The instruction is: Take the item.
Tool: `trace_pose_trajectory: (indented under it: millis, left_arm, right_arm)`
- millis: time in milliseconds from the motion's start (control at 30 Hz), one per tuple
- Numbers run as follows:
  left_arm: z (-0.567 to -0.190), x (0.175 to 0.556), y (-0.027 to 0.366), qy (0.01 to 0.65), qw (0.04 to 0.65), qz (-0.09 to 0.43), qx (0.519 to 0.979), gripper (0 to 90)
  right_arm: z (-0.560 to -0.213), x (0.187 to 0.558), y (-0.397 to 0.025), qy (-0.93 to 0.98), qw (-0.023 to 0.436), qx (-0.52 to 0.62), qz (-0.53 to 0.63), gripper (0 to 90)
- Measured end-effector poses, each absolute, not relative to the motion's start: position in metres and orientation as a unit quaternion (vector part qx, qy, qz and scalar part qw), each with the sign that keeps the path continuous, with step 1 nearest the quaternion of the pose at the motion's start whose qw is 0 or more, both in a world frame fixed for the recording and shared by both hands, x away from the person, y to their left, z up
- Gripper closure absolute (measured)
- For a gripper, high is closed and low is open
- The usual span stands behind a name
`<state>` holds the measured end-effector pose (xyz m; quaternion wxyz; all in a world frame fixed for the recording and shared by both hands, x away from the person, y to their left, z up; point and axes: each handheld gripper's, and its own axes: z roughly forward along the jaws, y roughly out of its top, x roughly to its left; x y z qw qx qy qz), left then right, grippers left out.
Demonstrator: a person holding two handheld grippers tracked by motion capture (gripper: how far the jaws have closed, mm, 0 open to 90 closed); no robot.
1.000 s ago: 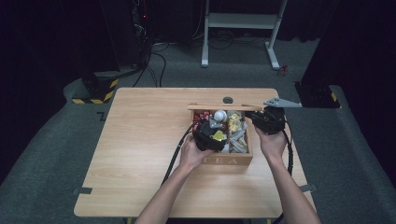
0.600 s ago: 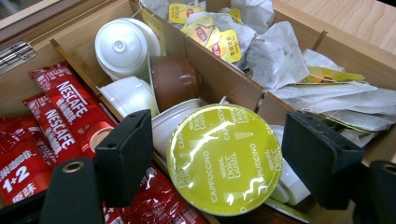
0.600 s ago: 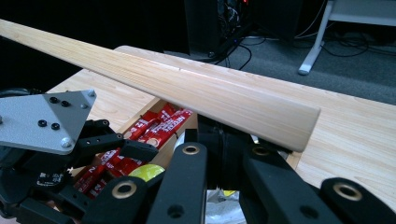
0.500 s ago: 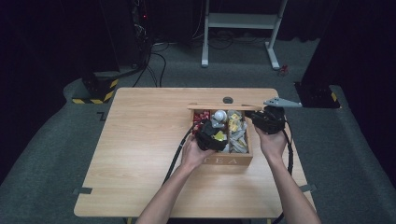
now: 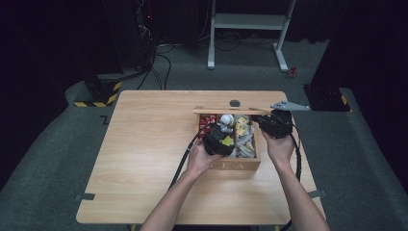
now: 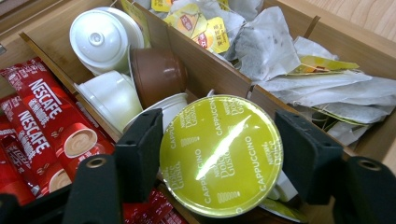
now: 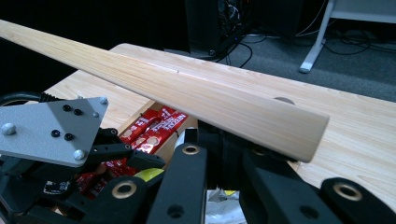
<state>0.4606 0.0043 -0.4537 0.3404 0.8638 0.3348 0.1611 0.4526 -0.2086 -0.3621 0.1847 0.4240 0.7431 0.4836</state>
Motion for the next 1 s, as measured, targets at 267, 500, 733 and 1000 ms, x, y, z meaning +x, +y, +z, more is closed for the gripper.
trace_pose_trajectory:
  millis: [267, 500, 733, 1000]
  left_arm:
    - [-0.453, 0.46, 0.005, 0.333, 0.336, 0.162, 0.866, 40.3]
    - [-0.453, 0.459, 0.006, 0.334, 0.346, 0.163, 0.861, 40.5]
    - [-0.45, 0.454, 0.011, 0.33, 0.362, 0.165, 0.856, 40.6]
    - [-0.437, 0.445, 0.023, 0.328, 0.388, 0.169, 0.844, 40.7]
  right_arm:
    - [-0.362, 0.453, -0.208, 0.741, 0.183, 0.427, 0.485, 89.5]
    - [-0.362, 0.453, -0.209, 0.742, 0.184, 0.424, 0.485, 89.6]
    - [-0.362, 0.454, -0.208, 0.742, 0.185, 0.425, 0.484, 89.6]
    - [-0.363, 0.454, -0.206, 0.744, 0.186, 0.426, 0.48, 89.6]
